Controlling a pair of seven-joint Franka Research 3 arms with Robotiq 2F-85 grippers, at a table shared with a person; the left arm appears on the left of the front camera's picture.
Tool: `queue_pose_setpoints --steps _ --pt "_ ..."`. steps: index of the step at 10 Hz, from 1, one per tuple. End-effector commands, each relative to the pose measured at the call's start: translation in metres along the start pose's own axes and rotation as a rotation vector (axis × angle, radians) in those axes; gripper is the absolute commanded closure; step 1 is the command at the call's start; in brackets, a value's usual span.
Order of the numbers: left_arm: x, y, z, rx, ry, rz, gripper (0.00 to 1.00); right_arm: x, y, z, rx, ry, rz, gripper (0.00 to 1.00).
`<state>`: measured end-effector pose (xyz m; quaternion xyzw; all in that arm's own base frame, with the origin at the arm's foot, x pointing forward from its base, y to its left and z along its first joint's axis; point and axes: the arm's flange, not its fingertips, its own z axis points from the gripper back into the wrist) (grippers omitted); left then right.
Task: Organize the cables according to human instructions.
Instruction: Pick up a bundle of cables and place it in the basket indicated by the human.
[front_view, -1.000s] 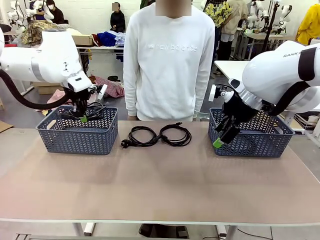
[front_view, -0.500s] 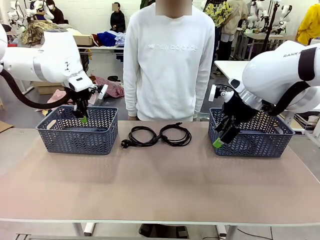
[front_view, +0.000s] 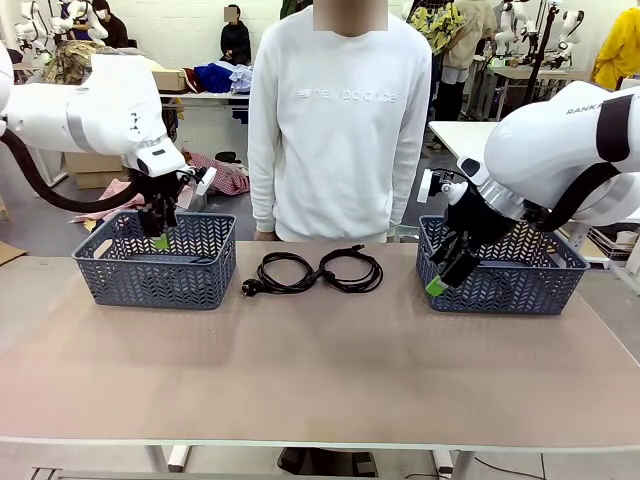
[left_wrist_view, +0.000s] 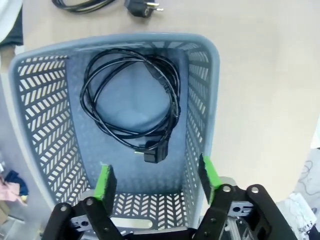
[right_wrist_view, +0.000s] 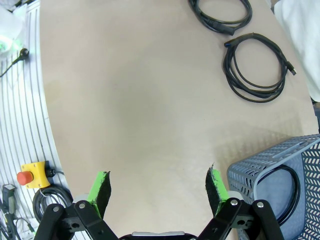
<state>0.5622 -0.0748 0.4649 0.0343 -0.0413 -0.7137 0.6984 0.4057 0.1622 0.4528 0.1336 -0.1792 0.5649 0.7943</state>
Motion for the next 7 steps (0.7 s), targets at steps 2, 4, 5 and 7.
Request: queue_pose_setpoints --steps 2,4,5,7 --pt "-0.0052 0.0002 0.0105 -0.032 -0.015 -0.028 0.00 -0.0005 0.0002 0.0014 -0.003 -0.003 -0.003 0.00" --pt "-0.0060 -0.0020 0.0124 -0.041 -0.020 -0.017 0.00 -0.0005 0.0002 0.0014 -0.003 -0.003 -0.003 0.00" --pt "-0.0059 -0.0033 0.0133 -0.036 -0.042 -0.005 0.00 -0.0005 0.0002 0.0014 -0.003 -0.003 -0.003 0.00" --pt "-0.0006 -0.0007 0.0079 -0.028 -0.004 0.002 0.00 -0.0005 0.0002 0.0014 -0.003 -0.003 -0.003 0.00"
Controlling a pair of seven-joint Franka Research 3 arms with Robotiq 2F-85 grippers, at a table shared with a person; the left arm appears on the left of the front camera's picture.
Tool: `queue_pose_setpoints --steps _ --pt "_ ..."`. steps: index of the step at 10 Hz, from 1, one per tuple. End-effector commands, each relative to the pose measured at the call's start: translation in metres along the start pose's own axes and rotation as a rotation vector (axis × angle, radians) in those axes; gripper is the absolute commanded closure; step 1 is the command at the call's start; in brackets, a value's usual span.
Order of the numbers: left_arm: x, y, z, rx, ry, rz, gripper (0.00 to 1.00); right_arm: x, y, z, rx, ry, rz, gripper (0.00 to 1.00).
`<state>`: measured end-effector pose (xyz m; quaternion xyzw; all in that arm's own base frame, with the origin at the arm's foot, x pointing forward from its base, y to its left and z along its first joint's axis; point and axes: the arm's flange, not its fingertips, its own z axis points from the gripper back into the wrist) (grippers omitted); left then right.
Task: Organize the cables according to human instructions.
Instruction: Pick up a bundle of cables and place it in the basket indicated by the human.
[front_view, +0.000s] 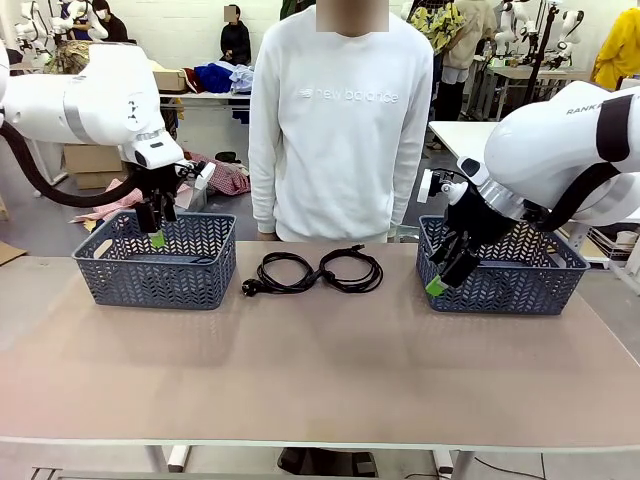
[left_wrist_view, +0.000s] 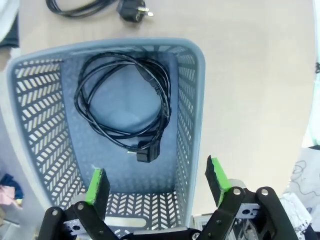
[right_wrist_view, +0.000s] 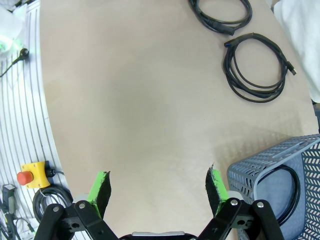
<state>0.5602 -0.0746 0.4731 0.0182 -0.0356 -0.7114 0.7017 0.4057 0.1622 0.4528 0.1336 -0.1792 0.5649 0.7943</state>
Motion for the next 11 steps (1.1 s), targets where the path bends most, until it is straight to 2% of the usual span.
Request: queue_pose_setpoints --steps 1,4,5,6,8,9,11 --pt "0.000 0.000 0.000 0.003 0.011 -0.007 0.00 -0.001 0.000 0.001 -0.003 -0.003 -0.003 0.00" --pt "0.001 0.000 -0.002 -0.002 0.001 -0.003 0.00 -0.001 0.000 0.001 -0.003 -0.003 -0.003 0.00" --pt "0.008 -0.007 0.002 -0.008 -0.072 0.050 0.00 -0.001 0.000 0.001 -0.003 -0.003 -0.003 0.00" --pt "0.015 -0.023 0.008 0.006 -0.127 0.132 0.00 -0.001 0.000 0.001 -0.003 -0.003 -0.003 0.00" --pt "0.022 -0.054 0.014 0.008 -0.228 0.214 0.00 -0.001 0.000 0.001 -0.003 -0.003 -0.003 0.00" --pt "0.027 -0.070 0.015 0.020 -0.239 0.228 0.00 -0.001 0.000 0.001 -0.003 -0.003 -0.003 0.00" --pt "0.043 -0.107 0.015 0.039 -0.323 0.250 0.00 -0.001 0.000 0.001 -0.003 -0.003 -0.003 0.00"
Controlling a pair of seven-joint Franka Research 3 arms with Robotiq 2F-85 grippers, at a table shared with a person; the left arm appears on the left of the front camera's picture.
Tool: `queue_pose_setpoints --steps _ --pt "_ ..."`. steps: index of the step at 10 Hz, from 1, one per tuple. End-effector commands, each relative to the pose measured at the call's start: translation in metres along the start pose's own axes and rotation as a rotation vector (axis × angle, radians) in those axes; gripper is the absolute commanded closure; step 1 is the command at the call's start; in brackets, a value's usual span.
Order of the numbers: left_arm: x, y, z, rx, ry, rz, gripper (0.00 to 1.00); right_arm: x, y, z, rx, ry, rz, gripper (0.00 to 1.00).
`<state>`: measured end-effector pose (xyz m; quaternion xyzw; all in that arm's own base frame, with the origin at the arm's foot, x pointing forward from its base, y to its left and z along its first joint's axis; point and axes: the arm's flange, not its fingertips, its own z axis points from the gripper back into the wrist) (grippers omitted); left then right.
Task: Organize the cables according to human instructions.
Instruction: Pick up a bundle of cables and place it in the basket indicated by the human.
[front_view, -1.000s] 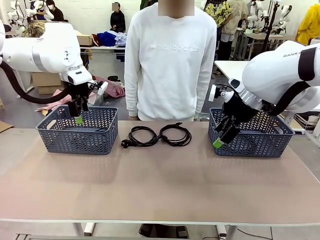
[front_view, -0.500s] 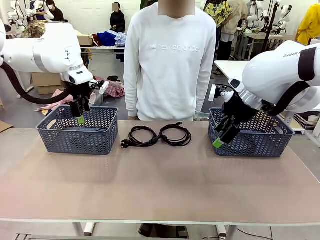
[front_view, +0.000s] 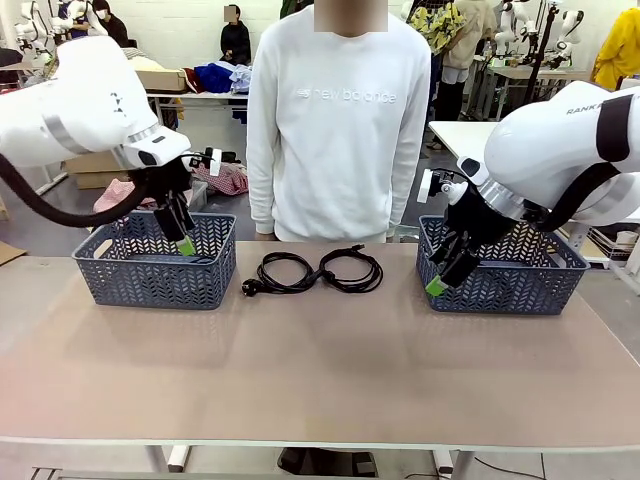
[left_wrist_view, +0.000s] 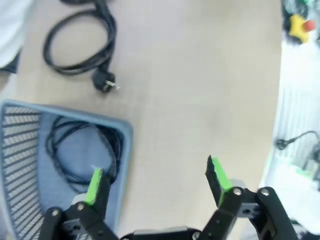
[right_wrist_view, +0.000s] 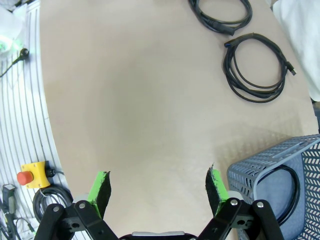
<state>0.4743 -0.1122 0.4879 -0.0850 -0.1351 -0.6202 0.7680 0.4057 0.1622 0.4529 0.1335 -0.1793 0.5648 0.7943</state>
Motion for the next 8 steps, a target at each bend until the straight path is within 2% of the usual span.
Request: queue_pose_setpoints --steps 1,3,4,6,7,8 --pt "0.001 -0.041 -0.008 0.053 -0.090 0.013 0.00 -0.001 0.000 0.001 -0.003 -0.003 -0.003 0.00" --pt "0.010 -0.068 -0.016 0.076 -0.142 -0.005 0.00 -0.001 0.000 0.001 -0.003 -0.003 -0.003 0.00" --pt "0.015 -0.075 -0.021 0.076 -0.131 -0.008 0.00 -0.001 0.000 0.001 -0.003 -0.003 -0.003 0.00" --pt "0.022 -0.075 -0.025 0.056 -0.137 0.038 0.00 -0.001 0.000 0.001 -0.003 -0.003 -0.003 0.00" --pt "0.022 -0.077 -0.020 0.067 -0.118 -0.016 0.00 -0.001 0.000 0.001 -0.003 -0.003 -0.003 0.00" --pt "0.022 -0.077 -0.020 0.067 -0.118 -0.016 0.00 -0.001 0.000 0.001 -0.003 -0.003 -0.003 0.00"
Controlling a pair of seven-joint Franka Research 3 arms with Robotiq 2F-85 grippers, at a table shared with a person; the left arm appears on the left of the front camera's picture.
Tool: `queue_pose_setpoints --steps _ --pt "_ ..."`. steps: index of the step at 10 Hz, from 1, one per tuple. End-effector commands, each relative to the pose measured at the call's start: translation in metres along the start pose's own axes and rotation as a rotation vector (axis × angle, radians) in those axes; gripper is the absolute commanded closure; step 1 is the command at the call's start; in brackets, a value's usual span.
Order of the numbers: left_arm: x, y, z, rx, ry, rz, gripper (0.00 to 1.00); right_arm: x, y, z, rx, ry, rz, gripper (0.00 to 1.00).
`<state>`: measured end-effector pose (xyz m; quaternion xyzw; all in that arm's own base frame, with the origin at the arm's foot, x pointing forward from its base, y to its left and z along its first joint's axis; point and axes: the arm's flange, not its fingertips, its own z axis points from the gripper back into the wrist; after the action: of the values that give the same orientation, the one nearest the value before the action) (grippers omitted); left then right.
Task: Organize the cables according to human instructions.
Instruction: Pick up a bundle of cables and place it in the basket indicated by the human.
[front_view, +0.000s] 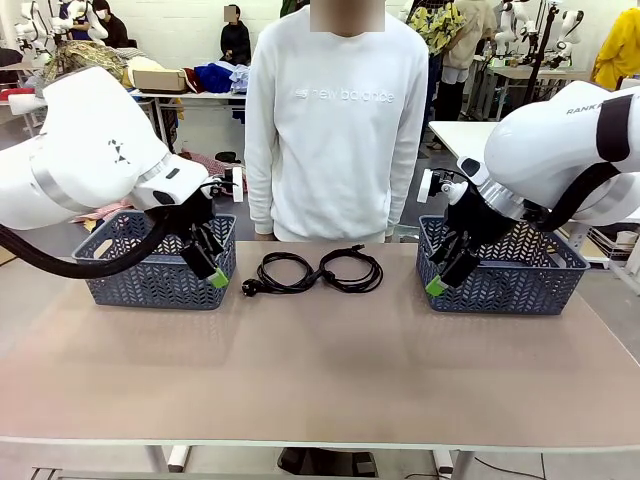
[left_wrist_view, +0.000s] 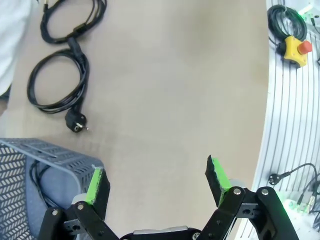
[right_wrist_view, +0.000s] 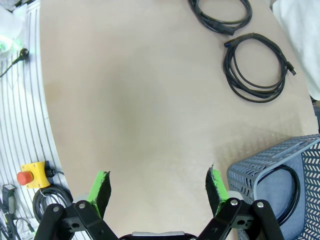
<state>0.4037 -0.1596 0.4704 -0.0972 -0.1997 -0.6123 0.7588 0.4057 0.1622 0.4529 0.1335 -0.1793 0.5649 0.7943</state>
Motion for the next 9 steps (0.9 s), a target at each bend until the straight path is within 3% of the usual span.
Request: queue_pose_setpoints --steps 1,9 --pt "-0.0025 0.0025 0.0034 0.005 0.000 -0.009 0.00 -0.0006 0.0003 0.0013 -0.003 -0.003 -0.004 0.00" --pt "-0.0025 0.0025 0.0034 0.005 0.000 -0.009 0.00 -0.0006 0.0003 0.0013 -0.003 -0.003 -0.004 0.00"
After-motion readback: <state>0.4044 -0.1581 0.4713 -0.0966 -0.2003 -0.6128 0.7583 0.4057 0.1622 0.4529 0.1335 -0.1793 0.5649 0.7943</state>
